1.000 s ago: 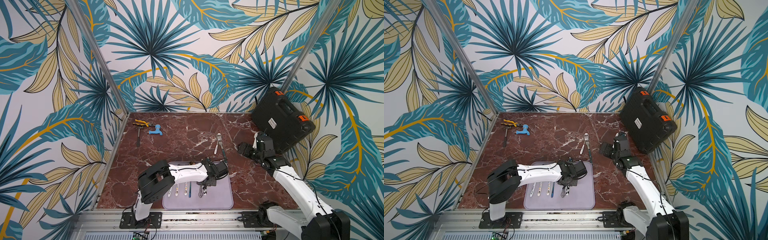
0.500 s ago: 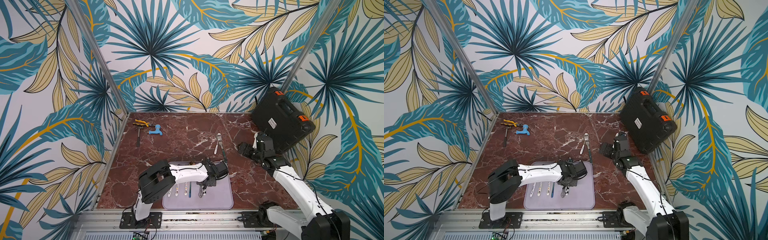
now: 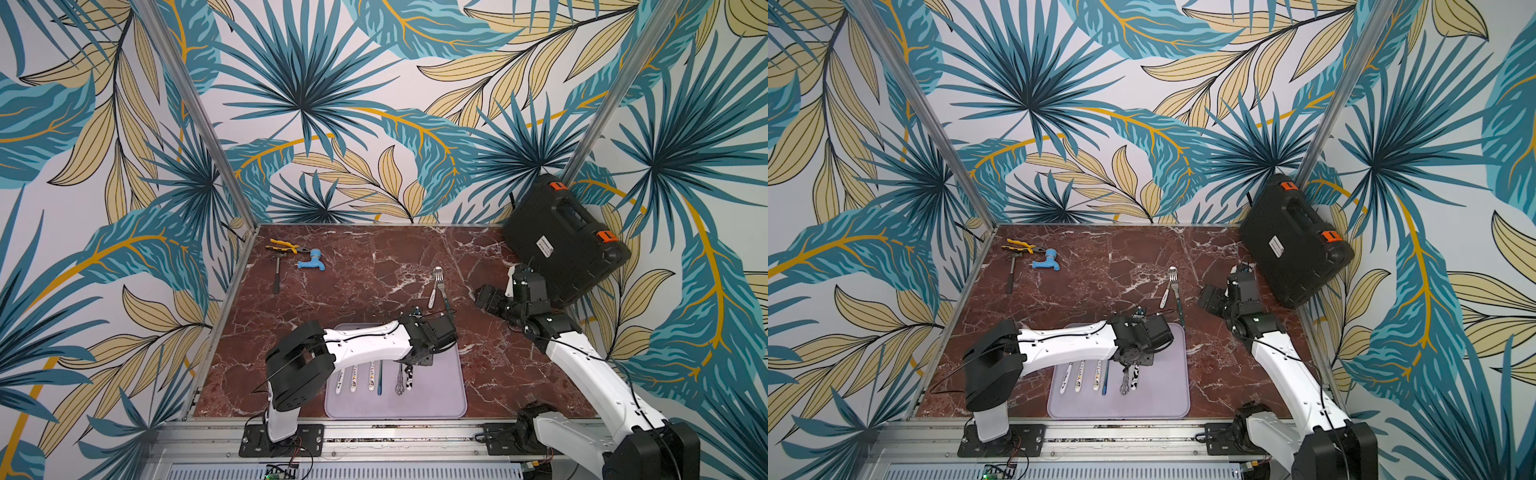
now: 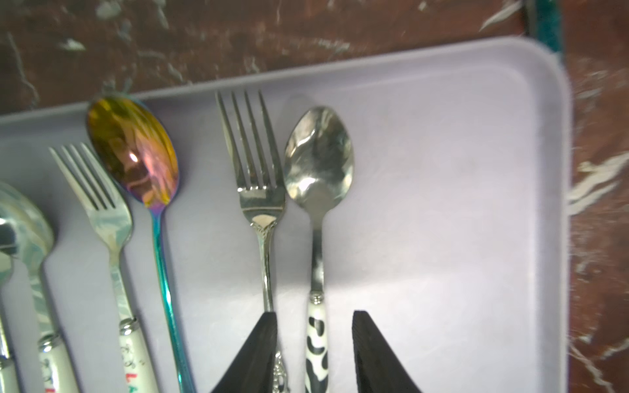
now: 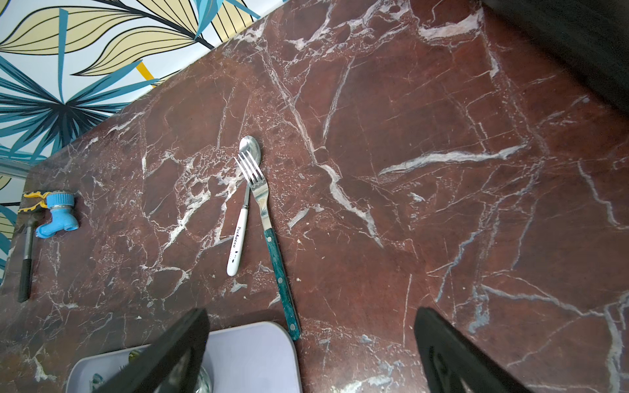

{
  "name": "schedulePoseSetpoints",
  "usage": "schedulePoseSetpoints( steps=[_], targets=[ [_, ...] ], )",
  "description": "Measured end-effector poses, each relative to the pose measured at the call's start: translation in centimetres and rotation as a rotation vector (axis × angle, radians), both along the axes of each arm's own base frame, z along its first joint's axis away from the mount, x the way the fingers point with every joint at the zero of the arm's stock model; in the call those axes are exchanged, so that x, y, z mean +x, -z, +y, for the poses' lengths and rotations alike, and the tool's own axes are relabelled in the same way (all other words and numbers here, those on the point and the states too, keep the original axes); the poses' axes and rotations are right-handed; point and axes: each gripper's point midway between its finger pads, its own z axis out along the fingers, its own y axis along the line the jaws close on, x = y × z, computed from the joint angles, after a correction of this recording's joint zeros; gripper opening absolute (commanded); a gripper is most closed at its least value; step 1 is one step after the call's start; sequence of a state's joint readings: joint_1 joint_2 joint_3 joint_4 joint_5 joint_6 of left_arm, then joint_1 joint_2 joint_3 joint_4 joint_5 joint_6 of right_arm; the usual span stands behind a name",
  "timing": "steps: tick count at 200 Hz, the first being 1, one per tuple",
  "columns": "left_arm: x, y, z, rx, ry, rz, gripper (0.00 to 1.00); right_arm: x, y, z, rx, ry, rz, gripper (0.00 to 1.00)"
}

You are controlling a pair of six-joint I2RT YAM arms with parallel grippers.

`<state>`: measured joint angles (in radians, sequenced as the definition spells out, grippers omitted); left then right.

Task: Set the spoon and fork side by side
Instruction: Place the spoon on the tray, then pick up the fork at the center of the board.

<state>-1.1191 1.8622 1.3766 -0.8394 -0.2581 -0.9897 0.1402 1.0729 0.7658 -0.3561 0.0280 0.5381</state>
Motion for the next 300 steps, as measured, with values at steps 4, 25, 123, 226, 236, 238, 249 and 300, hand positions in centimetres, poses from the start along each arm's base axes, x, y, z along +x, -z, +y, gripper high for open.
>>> schedulePoseSetpoints(
  steps=[4, 25, 123, 226, 236, 238, 249, 300],
  targets=[
    [0.1, -0.3, -0.1, -0.004, 0.004, -0.006, 0.42, 0.0, 0.1, 0.0, 0.000, 0.000, 0.001, 0.99],
    [1.2, -2.2, -0.9, -0.030, 0.024, -0.040, 0.41, 0.0, 0.2, 0.1, 0.003, -0.008, 0.000, 0.99],
    [8.5, -6.6, -1.3, -0.100, 0.061, -0.115, 0.44, 0.3, 2.7, 1.9, 0.031, -0.111, 0.076, 0.99],
    [14.9, -9.1, 4.0, -0.189, 0.014, -0.187, 0.52, 2.3, 6.5, 4.5, -0.005, -0.217, 0.259, 0.95],
    [15.1, -9.2, 4.6, -0.200, 0.014, -0.188, 0.53, 2.5, 7.0, 5.1, -0.022, -0.238, 0.280, 0.94],
    [15.1, -9.2, 4.8, -0.200, 0.011, -0.188, 0.54, 2.5, 7.1, 5.1, -0.024, -0.239, 0.282, 0.94],
    [15.0, -9.2, 5.6, -0.211, 0.011, -0.187, 0.55, 2.7, 7.6, 5.7, -0.044, -0.265, 0.310, 0.93],
    [15.1, -11.2, 12.1, -0.275, -0.037, -0.256, 0.75, 3.0, 10.7, 7.5, -0.143, -0.338, 0.438, 0.83]
  ],
)
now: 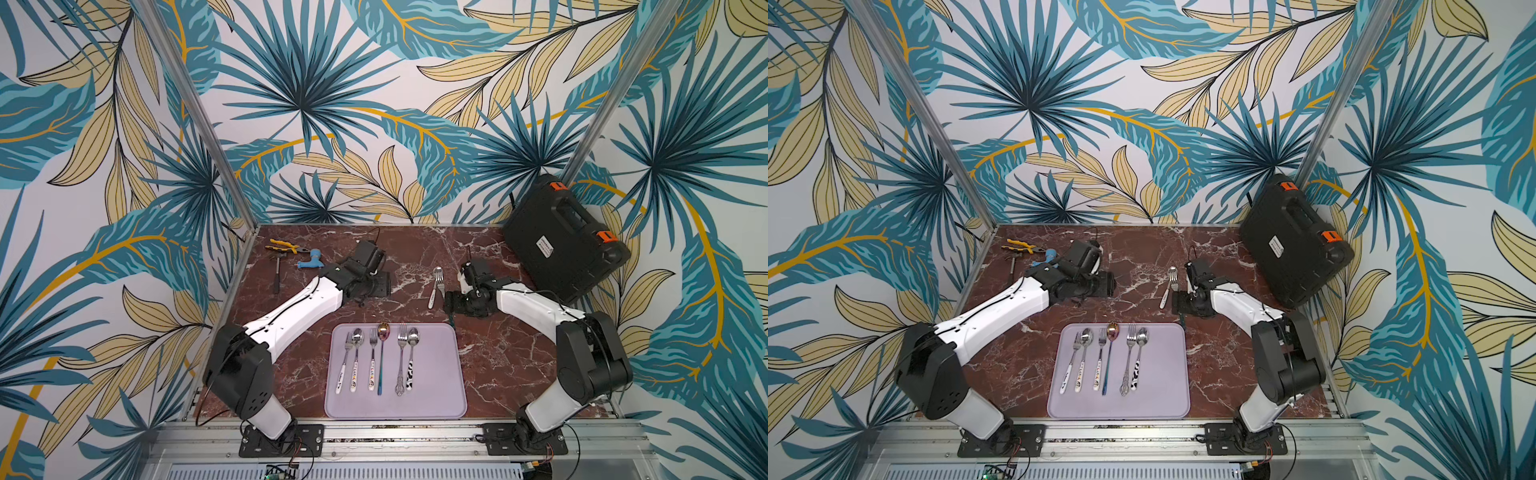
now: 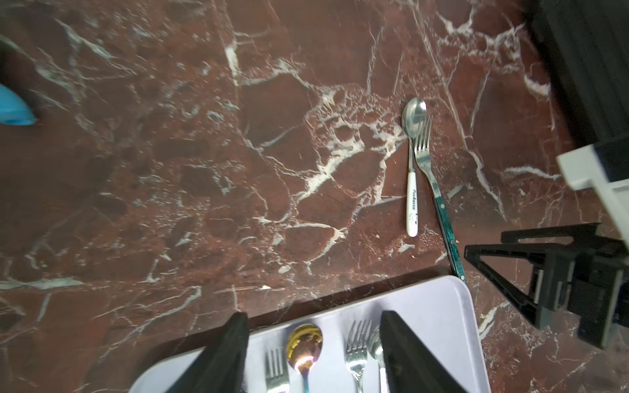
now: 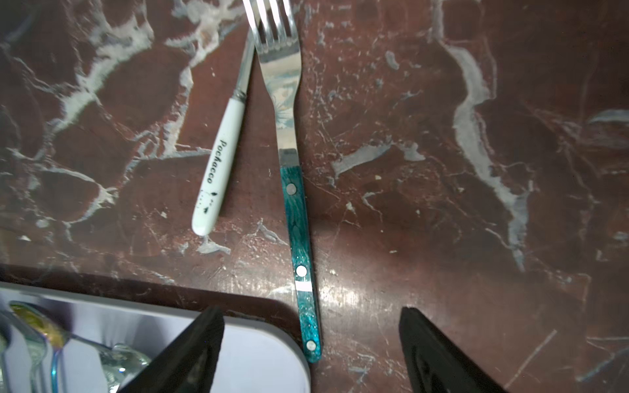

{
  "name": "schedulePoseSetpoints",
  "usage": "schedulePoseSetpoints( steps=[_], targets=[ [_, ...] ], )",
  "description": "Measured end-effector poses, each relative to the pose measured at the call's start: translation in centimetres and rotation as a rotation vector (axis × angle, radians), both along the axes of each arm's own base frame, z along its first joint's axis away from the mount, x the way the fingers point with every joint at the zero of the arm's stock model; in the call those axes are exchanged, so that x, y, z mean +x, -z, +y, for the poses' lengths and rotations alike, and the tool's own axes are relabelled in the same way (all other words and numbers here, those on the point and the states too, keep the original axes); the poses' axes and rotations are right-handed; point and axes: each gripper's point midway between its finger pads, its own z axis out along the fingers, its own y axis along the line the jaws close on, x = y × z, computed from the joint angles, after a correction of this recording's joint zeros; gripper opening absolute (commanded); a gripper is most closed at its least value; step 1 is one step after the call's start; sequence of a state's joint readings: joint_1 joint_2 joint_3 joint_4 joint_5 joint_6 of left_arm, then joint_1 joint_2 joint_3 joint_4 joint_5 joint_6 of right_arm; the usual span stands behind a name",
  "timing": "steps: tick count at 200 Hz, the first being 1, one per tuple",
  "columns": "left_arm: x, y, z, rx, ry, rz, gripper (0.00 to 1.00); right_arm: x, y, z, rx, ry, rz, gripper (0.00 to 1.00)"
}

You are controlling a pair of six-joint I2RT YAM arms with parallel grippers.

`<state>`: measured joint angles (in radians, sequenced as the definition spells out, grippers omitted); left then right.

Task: Set the spoon and fork side by side
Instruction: Pick up the fork at the center of the board.

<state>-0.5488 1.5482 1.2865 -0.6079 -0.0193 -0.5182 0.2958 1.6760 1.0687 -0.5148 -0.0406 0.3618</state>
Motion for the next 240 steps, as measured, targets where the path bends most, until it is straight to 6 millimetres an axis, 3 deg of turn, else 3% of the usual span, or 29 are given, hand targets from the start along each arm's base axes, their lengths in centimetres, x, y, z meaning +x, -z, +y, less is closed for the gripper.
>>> schedulePoseSetpoints(
  steps=[47, 76, 101, 163, 188, 219, 240],
  targets=[
    [0.0, -1.5, 5.5, -0.056, -0.073, -0.079, 0.99, 1.1, 1.3, 0.5, -0.066, -0.031, 0.064, 0.73],
    [-0.7, -1.4, 7.9, -0.062, -0.108, -0.109, 1.00, 1.5, 1.8, 1.2, -0.095, -0.050, 0.089, 0.72],
    [-1.5, -1.2, 9.5, -0.050, -0.121, -0.139, 1.00, 1.9, 2.2, 1.6, -0.125, -0.060, 0.108, 0.64],
    [-2.9, -0.6, 11.5, -0.023, -0.148, -0.198, 1.00, 2.8, 3.4, 2.1, -0.173, -0.056, 0.154, 0.48],
    [-3.2, -0.9, 11.7, -0.030, -0.155, -0.233, 1.00, 3.1, 3.5, 2.2, -0.182, -0.047, 0.163, 0.35],
    [-3.2, -0.8, 11.9, -0.036, -0.160, -0.256, 1.00, 3.2, 3.3, 1.8, -0.205, -0.031, 0.168, 0.04],
    [-3.0, -0.7, 11.8, -0.041, -0.160, -0.267, 1.00, 3.2, 3.0, 1.3, -0.229, -0.013, 0.167, 0.00]
  ],
)
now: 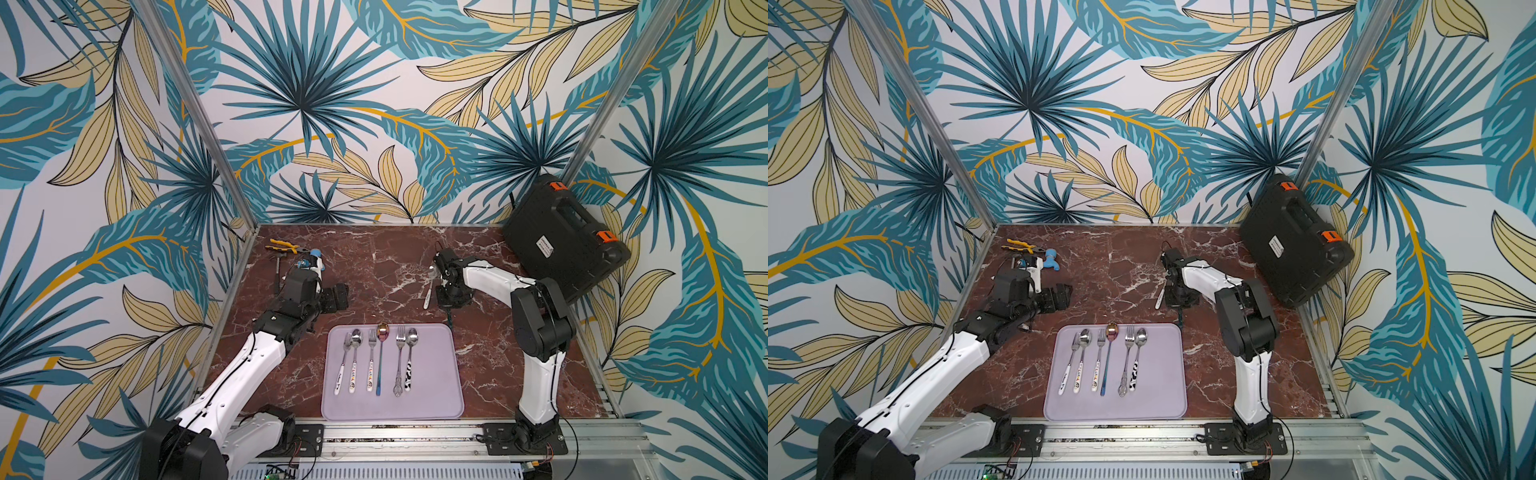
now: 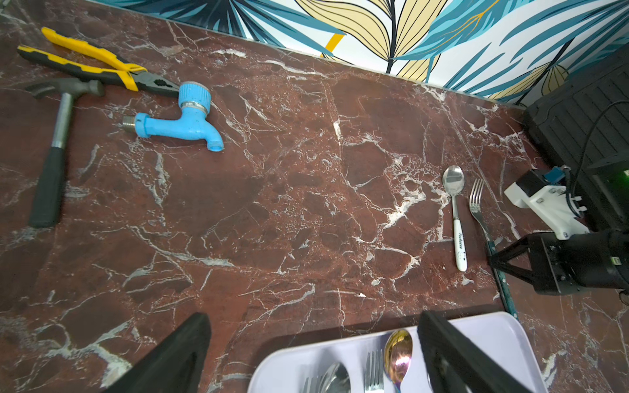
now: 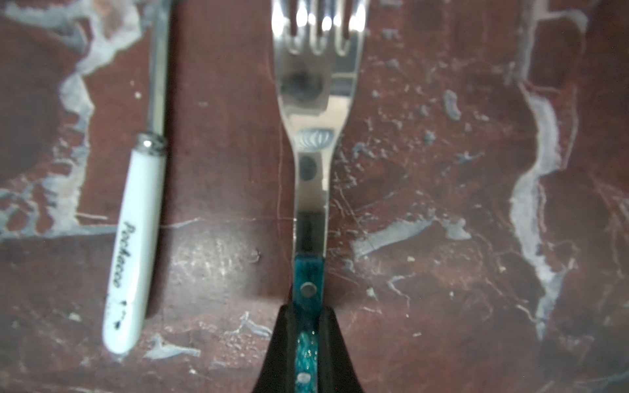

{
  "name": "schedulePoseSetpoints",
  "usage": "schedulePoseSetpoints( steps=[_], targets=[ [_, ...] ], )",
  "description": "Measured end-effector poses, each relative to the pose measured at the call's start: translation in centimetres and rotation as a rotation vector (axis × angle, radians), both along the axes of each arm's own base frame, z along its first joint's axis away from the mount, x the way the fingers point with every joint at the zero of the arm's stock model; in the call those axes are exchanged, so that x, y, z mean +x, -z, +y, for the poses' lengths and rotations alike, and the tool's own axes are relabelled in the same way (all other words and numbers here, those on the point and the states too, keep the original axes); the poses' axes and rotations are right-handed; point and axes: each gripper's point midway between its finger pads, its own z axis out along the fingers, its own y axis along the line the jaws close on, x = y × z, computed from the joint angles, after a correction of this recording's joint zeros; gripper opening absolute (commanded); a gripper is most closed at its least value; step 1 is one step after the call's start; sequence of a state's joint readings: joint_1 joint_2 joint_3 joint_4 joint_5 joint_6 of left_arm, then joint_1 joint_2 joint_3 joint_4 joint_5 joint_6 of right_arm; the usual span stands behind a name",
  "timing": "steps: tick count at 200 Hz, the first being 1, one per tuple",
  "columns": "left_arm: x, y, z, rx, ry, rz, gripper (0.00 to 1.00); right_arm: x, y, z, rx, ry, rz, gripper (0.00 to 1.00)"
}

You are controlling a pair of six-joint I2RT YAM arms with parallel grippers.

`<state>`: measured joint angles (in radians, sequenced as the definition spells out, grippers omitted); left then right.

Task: Set the spoon and fork side by side
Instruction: Pick up the fork at the center of the board.

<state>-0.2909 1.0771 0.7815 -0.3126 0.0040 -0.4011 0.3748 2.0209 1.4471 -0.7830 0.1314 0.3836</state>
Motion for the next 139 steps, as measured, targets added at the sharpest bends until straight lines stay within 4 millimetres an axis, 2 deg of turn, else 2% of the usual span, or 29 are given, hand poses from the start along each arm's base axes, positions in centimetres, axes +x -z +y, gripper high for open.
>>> schedulePoseSetpoints(
  steps=[32, 59, 105, 139],
  targets=[
    [0.2, 0.2, -0.1, -0.007, -0.002, -0.012, 1.00, -0.3, -0.1, -0.3, -0.029, -0.001, 0.003, 0.00],
    [0.4, 0.0, -0.1, -0.014, -0.003, -0.024, 1.00, -0.3, -0.9, -0.6, -0.049, 0.002, -0.014, 0.00],
    [0.3, 0.4, -0.1, -0.017, -0.002, -0.026, 1.00, -0.4, -4.3, -0.7, -0.061, -0.001, -0.083, 0.00],
    [0.3, 0.6, -0.2, -0.019, -0.001, -0.026, 1.00, -1.6, -7.4, 0.9, -0.051, -0.030, -0.138, 0.00]
  ],
)
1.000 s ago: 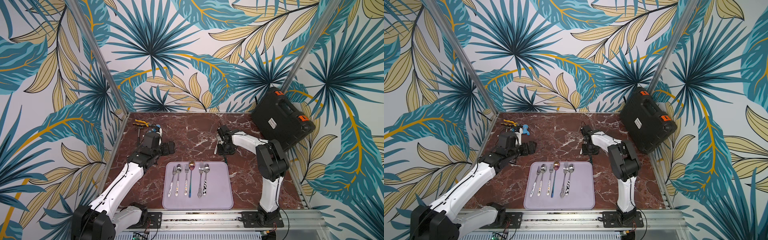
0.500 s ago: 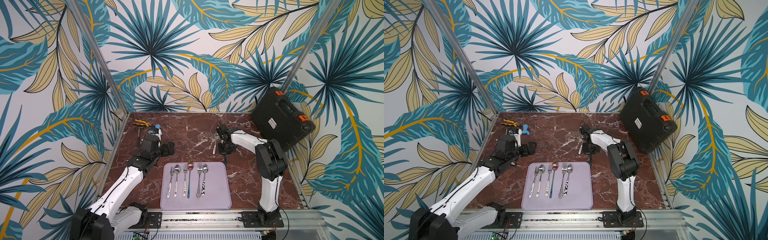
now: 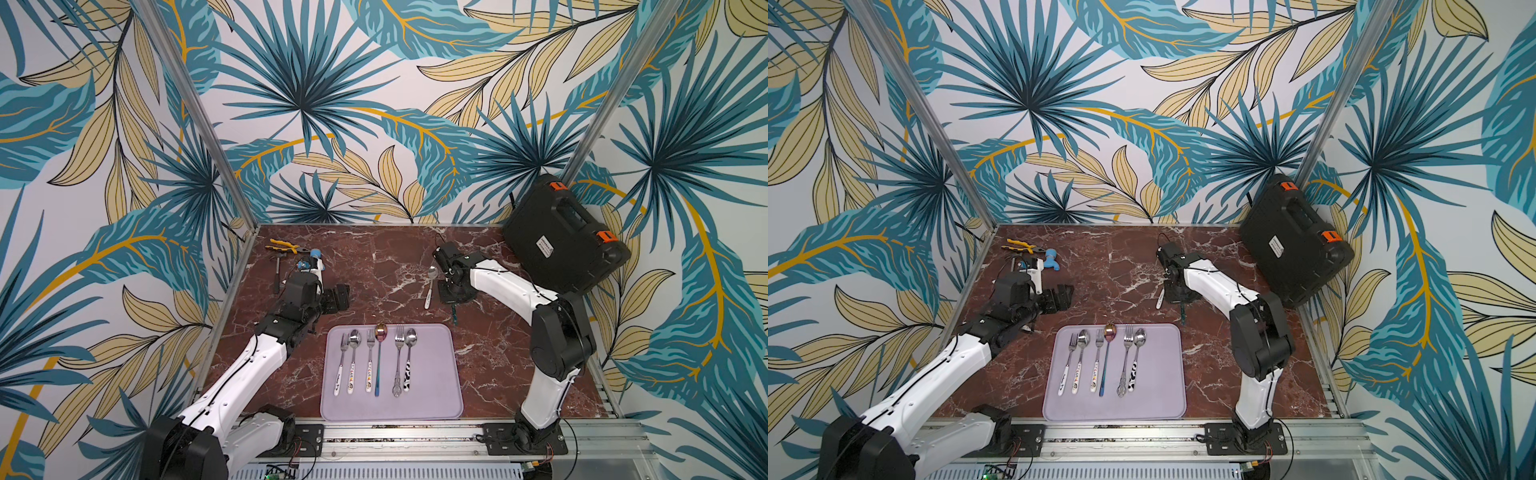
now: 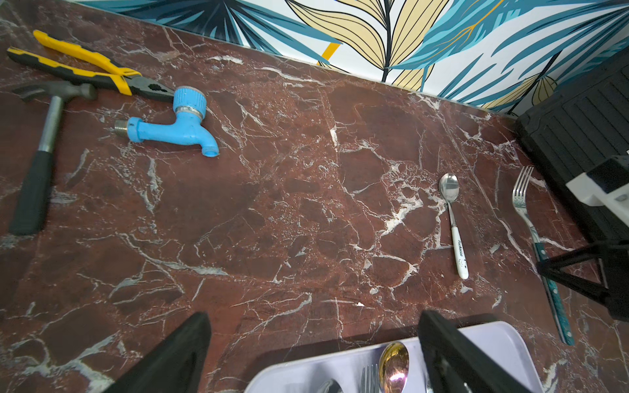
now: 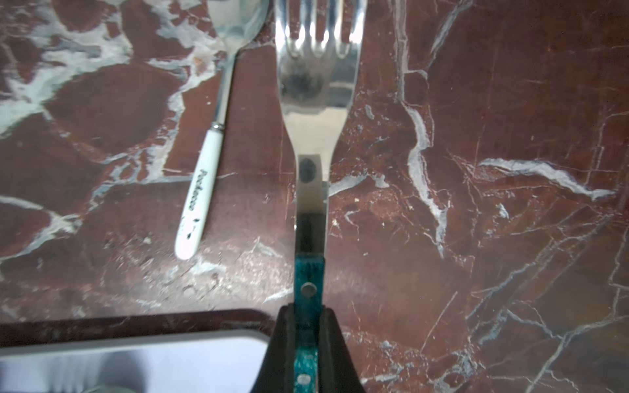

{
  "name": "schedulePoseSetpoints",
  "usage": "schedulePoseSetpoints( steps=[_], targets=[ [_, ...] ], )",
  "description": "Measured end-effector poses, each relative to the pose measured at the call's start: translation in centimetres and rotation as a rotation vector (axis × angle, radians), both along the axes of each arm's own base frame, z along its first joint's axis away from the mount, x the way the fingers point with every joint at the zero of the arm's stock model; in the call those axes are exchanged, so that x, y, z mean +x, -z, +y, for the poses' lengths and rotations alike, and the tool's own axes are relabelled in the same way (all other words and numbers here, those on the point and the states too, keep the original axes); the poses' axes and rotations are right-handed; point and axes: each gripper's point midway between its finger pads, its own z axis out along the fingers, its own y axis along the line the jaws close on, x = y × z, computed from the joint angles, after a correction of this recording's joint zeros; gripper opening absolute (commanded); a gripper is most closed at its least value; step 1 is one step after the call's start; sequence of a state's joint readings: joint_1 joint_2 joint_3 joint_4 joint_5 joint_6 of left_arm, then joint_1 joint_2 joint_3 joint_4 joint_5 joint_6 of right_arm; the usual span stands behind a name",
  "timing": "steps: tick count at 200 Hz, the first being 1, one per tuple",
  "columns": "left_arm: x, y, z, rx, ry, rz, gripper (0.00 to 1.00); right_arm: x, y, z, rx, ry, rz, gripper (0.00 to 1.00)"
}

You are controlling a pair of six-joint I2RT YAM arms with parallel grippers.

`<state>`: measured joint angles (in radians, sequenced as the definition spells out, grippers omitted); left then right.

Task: Set the spoon and fork side by side
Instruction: Pick up the fork at the center of the board, then place the fork on the tray.

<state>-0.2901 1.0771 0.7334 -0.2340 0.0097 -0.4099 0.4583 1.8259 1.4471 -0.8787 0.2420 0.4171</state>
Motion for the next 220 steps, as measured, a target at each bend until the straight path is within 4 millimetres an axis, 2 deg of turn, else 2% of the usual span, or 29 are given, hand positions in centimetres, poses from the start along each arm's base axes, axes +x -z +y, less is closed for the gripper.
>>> schedulePoseSetpoints(
  steps=[22, 43, 101, 138, 166, 193, 220],
  targets=[
    [-0.1, 0.4, -0.1, -0.006, 0.006, 0.006, 1.00, -1.7, -1.1, 1.8, 0.021, -0.025, -0.024, 0.00],
    [-0.2, 0.6, -0.2, -0.011, 0.010, 0.012, 1.00, -4.2, -0.9, 3.1, 0.032, -0.036, -0.012, 0.00],
    [-0.3, 0.7, -0.3, -0.016, 0.013, 0.014, 1.00, -11.7, 3.3, 5.5, 0.009, -0.035, 0.085, 0.00],
    [-0.3, 0.7, -0.3, -0.017, 0.014, 0.015, 1.00, -15.1, 6.0, 6.0, 0.012, -0.012, 0.131, 0.00],
    [-0.3, 0.7, -0.3, -0.017, 0.014, 0.015, 1.00, -16.7, 7.1, 7.0, 0.041, -0.003, 0.141, 0.00],
    [-0.3, 0.7, -0.3, -0.017, 0.013, 0.015, 1.00, -16.6, 7.1, 8.1, 0.080, 0.011, 0.120, 0.00],
    [-0.3, 0.8, -0.3, -0.017, 0.013, 0.015, 1.00, -16.8, 7.4, 8.1, 0.089, 0.033, 0.116, 0.00]
  ],
)
